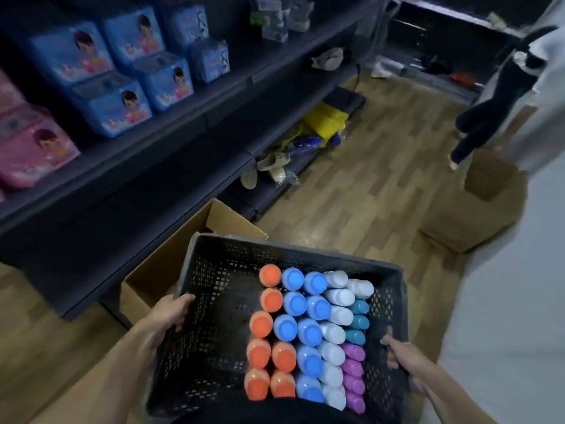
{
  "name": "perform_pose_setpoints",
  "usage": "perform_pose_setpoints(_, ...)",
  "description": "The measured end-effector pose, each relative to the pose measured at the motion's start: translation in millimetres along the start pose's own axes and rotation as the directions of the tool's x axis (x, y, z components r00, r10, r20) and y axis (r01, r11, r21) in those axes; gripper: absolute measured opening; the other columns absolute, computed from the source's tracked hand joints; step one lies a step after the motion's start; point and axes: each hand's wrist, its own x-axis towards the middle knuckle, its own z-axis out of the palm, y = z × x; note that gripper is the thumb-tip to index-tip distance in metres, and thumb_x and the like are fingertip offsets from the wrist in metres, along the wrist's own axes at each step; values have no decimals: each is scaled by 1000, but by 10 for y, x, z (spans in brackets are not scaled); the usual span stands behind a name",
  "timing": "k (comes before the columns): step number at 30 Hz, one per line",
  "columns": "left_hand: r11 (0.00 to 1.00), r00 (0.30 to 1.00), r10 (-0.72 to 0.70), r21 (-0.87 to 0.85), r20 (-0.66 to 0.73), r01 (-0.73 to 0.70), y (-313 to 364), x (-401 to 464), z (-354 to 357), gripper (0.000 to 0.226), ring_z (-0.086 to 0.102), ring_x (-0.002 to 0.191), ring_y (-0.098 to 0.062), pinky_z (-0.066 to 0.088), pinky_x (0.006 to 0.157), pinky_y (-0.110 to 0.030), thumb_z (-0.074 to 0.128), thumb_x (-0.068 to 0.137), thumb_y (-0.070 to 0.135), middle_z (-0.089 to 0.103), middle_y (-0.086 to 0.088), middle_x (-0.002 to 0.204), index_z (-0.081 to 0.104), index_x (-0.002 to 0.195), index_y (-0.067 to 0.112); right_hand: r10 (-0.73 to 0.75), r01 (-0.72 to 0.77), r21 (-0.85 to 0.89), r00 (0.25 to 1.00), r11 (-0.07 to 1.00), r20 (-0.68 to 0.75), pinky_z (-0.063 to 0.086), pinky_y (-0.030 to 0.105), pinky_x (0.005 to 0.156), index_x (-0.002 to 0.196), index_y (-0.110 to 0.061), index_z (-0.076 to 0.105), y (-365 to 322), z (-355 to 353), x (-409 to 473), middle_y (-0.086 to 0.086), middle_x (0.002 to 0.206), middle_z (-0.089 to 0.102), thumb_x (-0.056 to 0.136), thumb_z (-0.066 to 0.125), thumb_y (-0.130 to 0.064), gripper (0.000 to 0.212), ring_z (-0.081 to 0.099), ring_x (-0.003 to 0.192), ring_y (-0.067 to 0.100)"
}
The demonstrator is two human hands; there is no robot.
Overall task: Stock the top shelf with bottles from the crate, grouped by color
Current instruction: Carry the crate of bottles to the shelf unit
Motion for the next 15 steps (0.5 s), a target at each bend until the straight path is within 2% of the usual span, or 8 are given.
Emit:
perform_pose_setpoints(5, 983, 994, -47, -181, -101, 28, 31, -254, 253, 23, 30, 45, -14, 23, 43, -25, 49, 101, 22, 35, 1, 53, 45, 79, 14, -55, 62, -82, 995, 995, 80, 20, 20, 42, 56, -17, 39, -760, -185, 412, -1, 48, 27, 95, 55, -9, 43, 22, 38, 11)
perform_pose_setpoints(8, 972, 989, -50, -234, -142, 15, 101, -331, 263, 25, 28, 43, -14, 22, 42, -25, 49, 101, 21, 32, 2, 51, 42, 78, 15, -112, 128, -124, 985, 984, 129, 19, 14, 36, 48, -17, 40, -1058, -132, 530, -2, 47, 27, 93, 56, -2, 50, 20, 34, 10)
perform_pose_setpoints(10, 966, 983, -47, -259, -177, 0, 136, -367, 253, 26, 28, 42, -14, 23, 39, -24, 49, 101, 20, 31, 2, 49, 40, 77, 15, -136, 160, -147, 977, 976, 166, 19, 14, 34, 42, -16, 41, -1249, -68, 602, -3, 46, 28, 92, 55, 2, 55, 20, 32, 10)
perform_pose_setpoints(15, 930, 966, -93, -369, -242, -3, 40, -459, 221, 30, 27, 41, -13, 22, 40, -24, 50, 100, 20, 31, 4, 47, 39, 72, 16, -163, 225, -236, 953, 945, 257, 17, 16, 32, 49, -17, 38, -1726, 150, 709, -3, 48, 25, 92, 54, 0, 50, 18, 35, 9)
